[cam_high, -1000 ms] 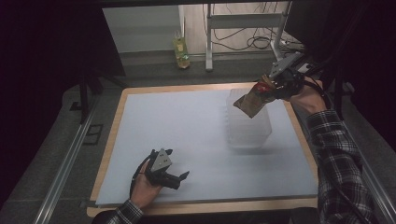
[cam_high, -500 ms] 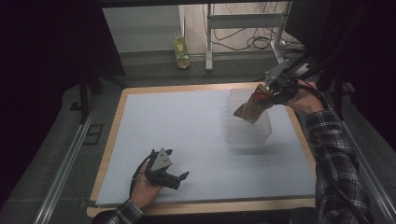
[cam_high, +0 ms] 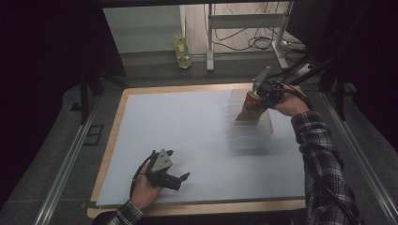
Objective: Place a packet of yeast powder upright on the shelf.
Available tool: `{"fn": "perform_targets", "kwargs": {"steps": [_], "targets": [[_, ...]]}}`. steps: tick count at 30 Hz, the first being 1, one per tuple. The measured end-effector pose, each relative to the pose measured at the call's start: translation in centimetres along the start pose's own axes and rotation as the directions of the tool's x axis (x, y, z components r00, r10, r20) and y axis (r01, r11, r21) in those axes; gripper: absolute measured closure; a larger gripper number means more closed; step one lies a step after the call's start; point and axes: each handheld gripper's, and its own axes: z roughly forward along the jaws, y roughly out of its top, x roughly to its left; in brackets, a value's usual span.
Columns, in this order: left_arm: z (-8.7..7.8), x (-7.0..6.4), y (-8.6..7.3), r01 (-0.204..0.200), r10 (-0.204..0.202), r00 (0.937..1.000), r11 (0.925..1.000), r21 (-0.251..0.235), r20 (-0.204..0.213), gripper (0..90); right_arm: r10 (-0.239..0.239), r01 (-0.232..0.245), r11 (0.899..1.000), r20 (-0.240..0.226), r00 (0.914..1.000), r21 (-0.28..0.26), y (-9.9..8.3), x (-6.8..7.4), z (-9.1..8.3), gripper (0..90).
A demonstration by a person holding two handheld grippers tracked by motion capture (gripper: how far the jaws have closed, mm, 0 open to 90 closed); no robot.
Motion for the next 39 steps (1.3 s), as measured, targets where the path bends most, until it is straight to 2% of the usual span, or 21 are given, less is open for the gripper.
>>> {"fn": "perform_targets", "kwargs": {"steps": [3, 6, 7, 10, 17, 18, 23, 24, 25, 28, 30, 36, 39], "targets": [[0.0, 0.0, 0.0, 0.0, 0.0, 1.0, 1.0, 0.001, -0.001, 0.0, 0.029, -0.029, 1.0, -0.009, 0.9995, -0.011, -0.1, 0.1, 0.0, 69.6], [0.0, 0.0, 0.0, 0.001, -0.001, 1.0, 1.0, -0.001, 0.0, 0.0, 0.079, -0.079, 0.996, -0.005, 0.9968, -0.033, -0.3, 0.2, -0.3, 63.5], [0.0, 0.0, 0.0, 0.001, -0.001, 1.0, 1.0, -0.001, 0.0, 0.0, 0.079, -0.079, 0.996, -0.005, 0.9968, -0.033, -0.3, 0.2, -0.3, 63.5], [0.0, 0.0, 0.0, -0.001, 0.001, 1.0, 1.0, 0.001, 0.001, 0.0, 0.132, -0.133, 0.989, -0.013, 0.9911, -0.058, -0.5, 0.3, -0.5, 55.8], [0.0, 0.0, 0.1, -0.003, 0.003, 1.0, 1.0, 0.003, -0.001, 0.1, 0.166, -0.166, 0.982, -0.002, 0.9861, -0.088, -0.4, 0.6, -0.7, 44.1], [0.0, 0.0, 0.1, -0.001, 0.001, 1.0, 1.0, 0.004, -0.002, 0.1, 0.176, -0.175, 0.98, 0.005, 0.9844, -0.094, -0.4, 0.6, -0.6, 39.9], [-0.1, 0.0, 0.1, 0.013, -0.013, 0.9999, 0.9999, -0.005, -0.006, 0.2, 0.187, -0.184, 0.976, 0.015, 0.9822, -0.117, -0.4, 0.8, -0.8, 34.4], [-0.1, 0.0, 0.1, 0.016, -0.016, 0.9998, 0.9999, -0.004, -0.009, 0.3, 0.206, -0.201, 0.971, 0.022, 0.9784, -0.128, -0.4, 0.8, -0.9, 31.3], [-0.1, 0.0, 0.1, 0.016, -0.016, 0.9998, 0.9999, -0.004, -0.009, 0.3, 0.206, -0.201, 0.971, 0.022, 0.9784, -0.128, -0.4, 0.8, -0.9, 31.3], [-0.1, 0.1, 0.0, 0.022, -0.022, 0.9997, 0.9998, 0.001, -0.012, 0.4, 0.24, -0.233, 0.961, 0.026, 0.9705, -0.152, -0.5, 0.8, -1.2, 25.5], [-0.1, 0.1, 0.0, 0.022, -0.022, 0.9997, 0.9997, 0.003, -0.012, 0.5, 0.249, -0.243, 0.955, 0.019, 0.9682, -0.168, -0.4, 0.9, -1.4, 23.0], [-0.2, 0.2, 0.1, 0.035, -0.035, 0.9994, 0.9993, 0.015, -0.009, 1.3, 0.253, -0.243, 0.95, 0.026, 0.9672, -0.199, -0.2, 1.3, -1.9, 16.4], [-0.2, 0.2, 0.1, 0.039, -0.039, 0.9992, 0.9991, 0.014, -0.008, 1.3, 0.258, -0.248, 0.946, 0.021, 0.9659, -0.21, -0.2, 1.4, -2.1, 16.0]]}}
